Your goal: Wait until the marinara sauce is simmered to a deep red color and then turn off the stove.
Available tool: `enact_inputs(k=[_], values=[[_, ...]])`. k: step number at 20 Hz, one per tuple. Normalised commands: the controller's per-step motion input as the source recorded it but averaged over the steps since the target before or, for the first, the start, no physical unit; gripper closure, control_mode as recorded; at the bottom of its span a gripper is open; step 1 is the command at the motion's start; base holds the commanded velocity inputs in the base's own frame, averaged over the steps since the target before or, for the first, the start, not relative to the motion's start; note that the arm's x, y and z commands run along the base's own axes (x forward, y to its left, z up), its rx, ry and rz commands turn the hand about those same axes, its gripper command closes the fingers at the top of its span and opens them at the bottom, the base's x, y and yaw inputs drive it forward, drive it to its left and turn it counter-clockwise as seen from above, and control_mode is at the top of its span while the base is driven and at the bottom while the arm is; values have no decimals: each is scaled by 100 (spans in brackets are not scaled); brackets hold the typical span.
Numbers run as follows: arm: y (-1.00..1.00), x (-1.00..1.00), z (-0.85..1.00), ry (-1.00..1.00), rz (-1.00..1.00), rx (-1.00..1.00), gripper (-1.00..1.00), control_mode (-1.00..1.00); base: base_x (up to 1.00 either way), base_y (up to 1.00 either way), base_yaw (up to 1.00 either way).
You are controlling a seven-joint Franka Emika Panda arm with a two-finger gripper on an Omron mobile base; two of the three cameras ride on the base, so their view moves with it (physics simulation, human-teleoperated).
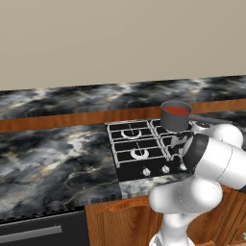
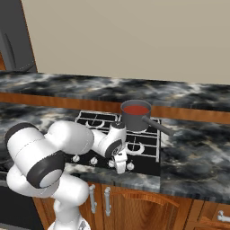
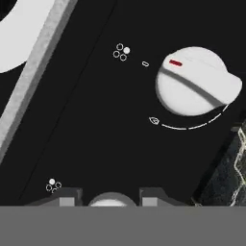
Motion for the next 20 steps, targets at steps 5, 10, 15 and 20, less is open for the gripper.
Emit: enact_inputs(k=[5, 10, 15, 20], values=[[0, -20, -24, 0, -50, 2, 100, -100, 0, 0, 0], [21, -13, -26, 0, -50, 0, 100, -100, 0, 0, 0], [71, -21, -12, -1, -44, 0, 100, -100, 0, 0, 0], [14, 4, -5, 3, -9, 0, 100, -100, 0, 0, 0]])
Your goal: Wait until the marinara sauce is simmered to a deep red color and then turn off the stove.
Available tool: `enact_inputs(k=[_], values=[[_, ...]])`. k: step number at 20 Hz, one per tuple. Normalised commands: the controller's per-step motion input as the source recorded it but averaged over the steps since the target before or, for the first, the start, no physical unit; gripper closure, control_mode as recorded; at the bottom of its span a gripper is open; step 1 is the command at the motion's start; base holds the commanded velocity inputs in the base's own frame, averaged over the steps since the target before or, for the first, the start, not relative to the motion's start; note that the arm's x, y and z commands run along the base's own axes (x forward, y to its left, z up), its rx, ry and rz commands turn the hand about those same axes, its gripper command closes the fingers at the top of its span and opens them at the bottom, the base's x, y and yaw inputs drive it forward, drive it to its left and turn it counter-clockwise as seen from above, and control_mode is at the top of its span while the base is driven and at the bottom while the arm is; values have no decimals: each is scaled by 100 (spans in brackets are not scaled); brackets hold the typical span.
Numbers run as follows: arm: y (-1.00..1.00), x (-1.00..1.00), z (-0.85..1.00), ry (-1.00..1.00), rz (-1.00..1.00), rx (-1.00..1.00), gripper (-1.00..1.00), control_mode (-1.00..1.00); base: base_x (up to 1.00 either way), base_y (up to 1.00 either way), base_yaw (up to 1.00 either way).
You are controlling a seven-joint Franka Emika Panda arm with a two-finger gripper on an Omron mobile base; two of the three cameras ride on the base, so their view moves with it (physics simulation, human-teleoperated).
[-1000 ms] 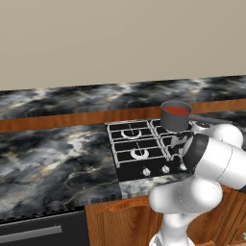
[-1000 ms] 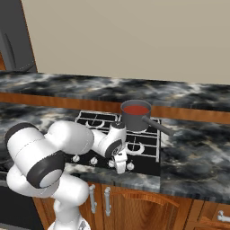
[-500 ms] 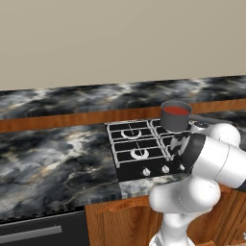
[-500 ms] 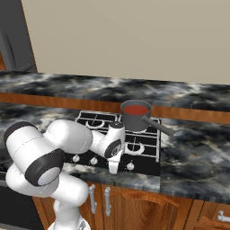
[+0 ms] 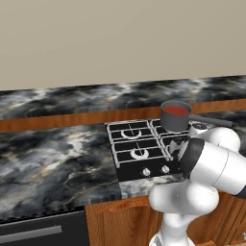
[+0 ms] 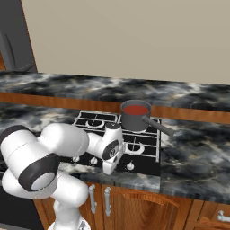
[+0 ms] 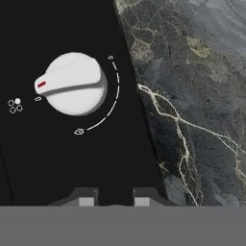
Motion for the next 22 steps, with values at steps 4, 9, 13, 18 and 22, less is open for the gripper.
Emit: enact_inputs(k=[4, 9, 13, 18, 22], values=[[76, 22, -14, 0, -45, 0, 100, -100, 0, 0, 0], [81, 81, -40, 1, -67, 3, 100, -100, 0, 0, 0], [52, 49, -59, 3, -84, 9, 100, -100, 0, 0, 0], [28, 21, -70, 1, -96, 9, 100, -100, 0, 0, 0], [39, 7, -54, -3, -95, 5, 100, -100, 0, 0, 0]])
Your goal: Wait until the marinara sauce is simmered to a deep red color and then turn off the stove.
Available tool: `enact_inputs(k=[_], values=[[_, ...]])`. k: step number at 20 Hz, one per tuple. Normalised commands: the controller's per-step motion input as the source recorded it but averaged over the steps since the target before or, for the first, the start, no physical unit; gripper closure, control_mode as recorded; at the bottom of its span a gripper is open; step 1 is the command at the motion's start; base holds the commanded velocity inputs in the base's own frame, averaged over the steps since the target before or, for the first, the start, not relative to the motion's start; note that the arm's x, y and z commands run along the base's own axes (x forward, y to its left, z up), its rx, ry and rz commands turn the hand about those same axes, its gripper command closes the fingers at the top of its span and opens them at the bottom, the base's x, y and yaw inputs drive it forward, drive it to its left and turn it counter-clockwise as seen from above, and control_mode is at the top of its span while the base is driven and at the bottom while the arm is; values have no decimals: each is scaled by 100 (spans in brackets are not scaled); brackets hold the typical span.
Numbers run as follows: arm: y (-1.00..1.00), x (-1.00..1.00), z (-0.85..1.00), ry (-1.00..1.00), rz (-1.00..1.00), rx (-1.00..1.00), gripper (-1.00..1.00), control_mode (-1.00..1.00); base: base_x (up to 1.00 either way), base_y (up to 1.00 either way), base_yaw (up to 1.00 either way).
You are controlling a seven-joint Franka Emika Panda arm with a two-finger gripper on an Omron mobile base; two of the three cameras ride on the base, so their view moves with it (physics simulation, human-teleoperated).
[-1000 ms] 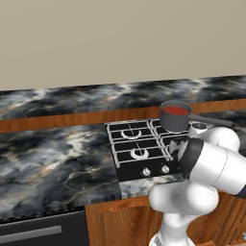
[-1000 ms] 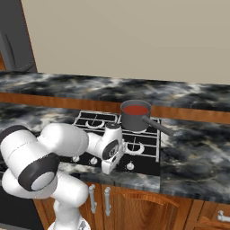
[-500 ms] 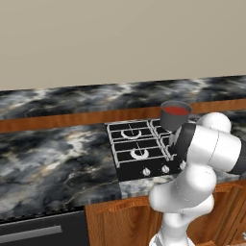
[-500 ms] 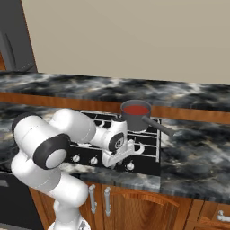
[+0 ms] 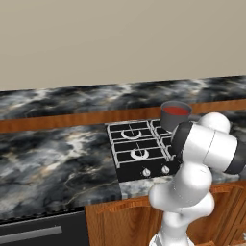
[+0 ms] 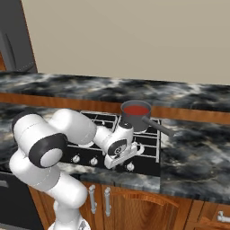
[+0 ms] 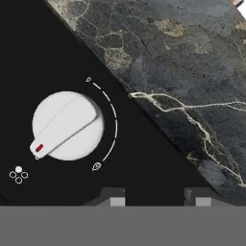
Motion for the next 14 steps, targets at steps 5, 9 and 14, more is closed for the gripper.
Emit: enact_inputs(k=[5, 9, 14], values=[[55, 3, -24, -5, -61, -1, 100, -100, 0, 0, 0], [35, 14, 0, -5, -17, -3, 100, -100, 0, 0, 0], [100, 15, 5, -22, -25, -2, 100, -100, 0, 0, 0]])
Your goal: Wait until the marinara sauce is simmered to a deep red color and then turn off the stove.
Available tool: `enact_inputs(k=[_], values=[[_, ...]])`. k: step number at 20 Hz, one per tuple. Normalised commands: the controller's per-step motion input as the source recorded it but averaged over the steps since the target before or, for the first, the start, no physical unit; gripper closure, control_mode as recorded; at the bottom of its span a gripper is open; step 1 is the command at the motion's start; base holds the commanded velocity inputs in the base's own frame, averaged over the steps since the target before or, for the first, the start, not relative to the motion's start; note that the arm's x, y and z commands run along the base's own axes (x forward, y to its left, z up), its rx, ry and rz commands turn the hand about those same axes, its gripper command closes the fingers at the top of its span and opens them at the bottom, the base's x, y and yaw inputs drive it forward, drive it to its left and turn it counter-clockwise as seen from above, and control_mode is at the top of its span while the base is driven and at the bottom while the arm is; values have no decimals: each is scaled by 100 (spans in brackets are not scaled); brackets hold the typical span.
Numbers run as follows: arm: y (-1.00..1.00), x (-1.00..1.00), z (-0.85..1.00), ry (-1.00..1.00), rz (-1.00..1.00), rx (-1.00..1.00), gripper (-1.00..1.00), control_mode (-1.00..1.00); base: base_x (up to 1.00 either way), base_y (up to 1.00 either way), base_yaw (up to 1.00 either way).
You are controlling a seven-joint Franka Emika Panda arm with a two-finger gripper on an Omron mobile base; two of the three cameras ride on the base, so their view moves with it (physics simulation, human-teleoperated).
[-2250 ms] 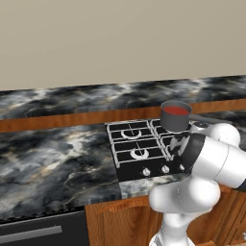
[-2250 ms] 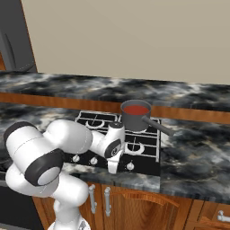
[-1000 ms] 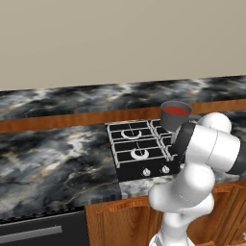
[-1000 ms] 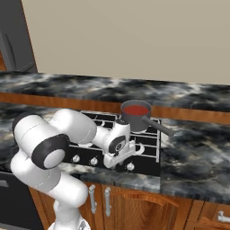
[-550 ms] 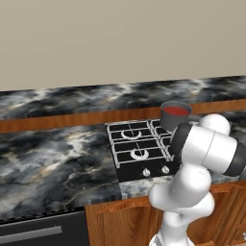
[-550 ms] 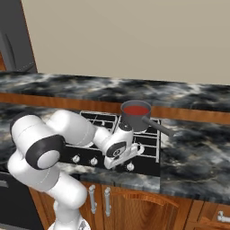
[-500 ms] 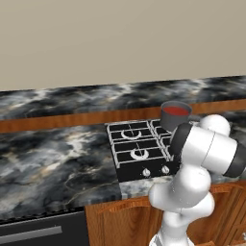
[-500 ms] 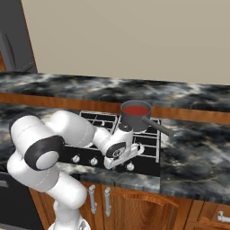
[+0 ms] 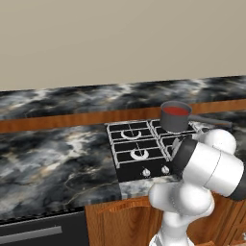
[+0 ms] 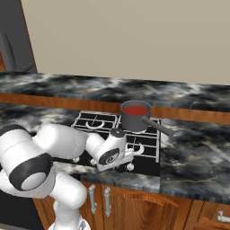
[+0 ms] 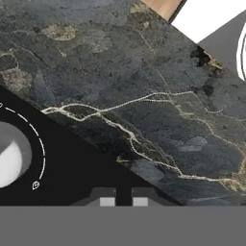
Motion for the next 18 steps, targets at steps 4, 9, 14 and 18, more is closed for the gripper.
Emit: enact_inputs(k=[4, 9, 14, 18], values=[[100, 22, 2, -25, -56, 0, 100, -100, 0, 0, 0], [99, 69, 0, -17, -66, -2, 100, -100, 0, 0, 0], [89, 100, 0, 12, -54, -11, 100, -100, 0, 0, 0], [94, 100, 0, 9, -54, -20, 100, -100, 0, 0, 0]])
